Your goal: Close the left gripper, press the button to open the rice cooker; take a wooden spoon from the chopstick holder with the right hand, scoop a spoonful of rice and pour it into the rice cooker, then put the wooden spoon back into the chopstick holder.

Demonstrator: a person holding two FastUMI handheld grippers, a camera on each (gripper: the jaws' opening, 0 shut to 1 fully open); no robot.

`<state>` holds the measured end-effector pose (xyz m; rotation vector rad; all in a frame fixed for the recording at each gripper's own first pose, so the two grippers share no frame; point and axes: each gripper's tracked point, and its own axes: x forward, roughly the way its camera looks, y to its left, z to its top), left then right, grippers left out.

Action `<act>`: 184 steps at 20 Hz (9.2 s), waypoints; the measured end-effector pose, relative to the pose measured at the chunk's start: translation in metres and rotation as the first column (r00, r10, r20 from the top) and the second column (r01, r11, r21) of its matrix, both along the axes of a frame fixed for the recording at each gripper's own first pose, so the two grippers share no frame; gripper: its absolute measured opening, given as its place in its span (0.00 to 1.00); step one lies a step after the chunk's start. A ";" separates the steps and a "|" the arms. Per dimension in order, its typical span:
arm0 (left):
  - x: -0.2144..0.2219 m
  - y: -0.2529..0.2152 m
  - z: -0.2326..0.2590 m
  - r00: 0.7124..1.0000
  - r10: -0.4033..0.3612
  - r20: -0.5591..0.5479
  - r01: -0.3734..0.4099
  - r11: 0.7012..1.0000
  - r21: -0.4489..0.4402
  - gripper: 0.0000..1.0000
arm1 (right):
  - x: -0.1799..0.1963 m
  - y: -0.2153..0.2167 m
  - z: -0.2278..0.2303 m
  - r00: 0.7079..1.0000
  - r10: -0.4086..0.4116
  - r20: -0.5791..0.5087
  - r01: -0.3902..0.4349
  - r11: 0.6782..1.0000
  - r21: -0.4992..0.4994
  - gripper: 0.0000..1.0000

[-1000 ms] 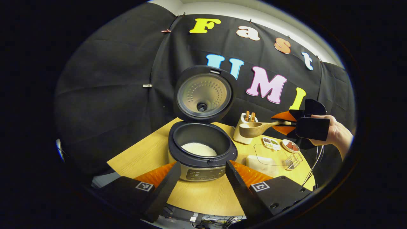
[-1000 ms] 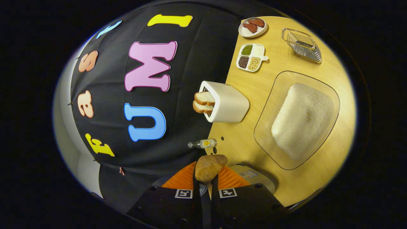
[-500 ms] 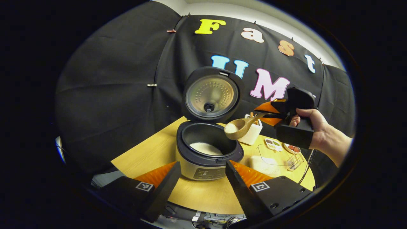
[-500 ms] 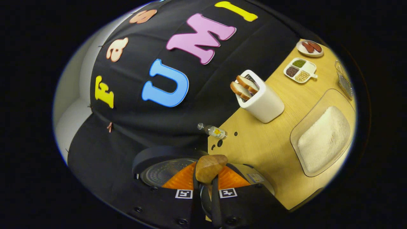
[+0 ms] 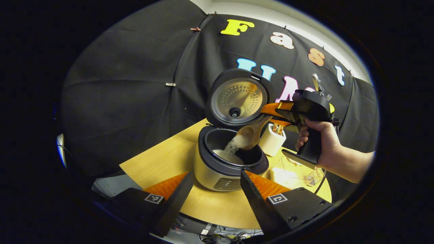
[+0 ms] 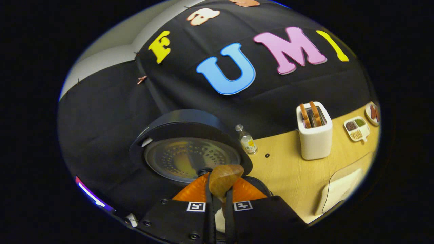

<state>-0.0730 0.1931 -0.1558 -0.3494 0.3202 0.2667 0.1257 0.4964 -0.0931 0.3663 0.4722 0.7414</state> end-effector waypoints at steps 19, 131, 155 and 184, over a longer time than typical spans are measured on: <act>0.010 0.003 -0.001 1.000 0.014 0.003 -0.014 1.000 0.005 0.95 | -0.065 0.036 -0.022 0.825 0.429 0.369 -0.320 0.891 -0.321 0.15; 0.182 -0.048 0.130 0.997 -0.067 0.042 0.048 0.938 0.344 1.00 | -0.121 -0.421 -0.045 0.867 -0.483 0.123 0.495 0.805 -0.328 0.99; 0.138 -0.064 -0.010 0.997 -0.027 -0.072 0.049 0.948 0.316 1.00 | -0.170 -0.380 -0.091 0.938 -0.346 -0.001 0.306 0.832 -0.462 0.99; 0.143 -0.054 -0.006 1.000 -0.027 -0.003 0.026 0.916 0.399 1.00 | -0.131 -0.463 -0.046 0.920 -0.387 0.064 0.387 0.866 -0.317 0.99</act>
